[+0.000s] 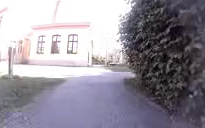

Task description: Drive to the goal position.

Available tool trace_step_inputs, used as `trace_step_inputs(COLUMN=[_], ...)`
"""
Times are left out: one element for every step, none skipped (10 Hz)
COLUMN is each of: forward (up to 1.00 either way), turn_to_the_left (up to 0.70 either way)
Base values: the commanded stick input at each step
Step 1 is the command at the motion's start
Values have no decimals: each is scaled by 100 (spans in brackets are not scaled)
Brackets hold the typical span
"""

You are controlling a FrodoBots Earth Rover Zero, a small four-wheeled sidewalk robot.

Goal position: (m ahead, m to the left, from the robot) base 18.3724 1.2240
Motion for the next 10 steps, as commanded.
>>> trace_step_inputs(forward=[60,60,60,60,60,60,60,60,60,60], turn_to_the_left=[0,0,0,3,11,15,15,15,12,5])
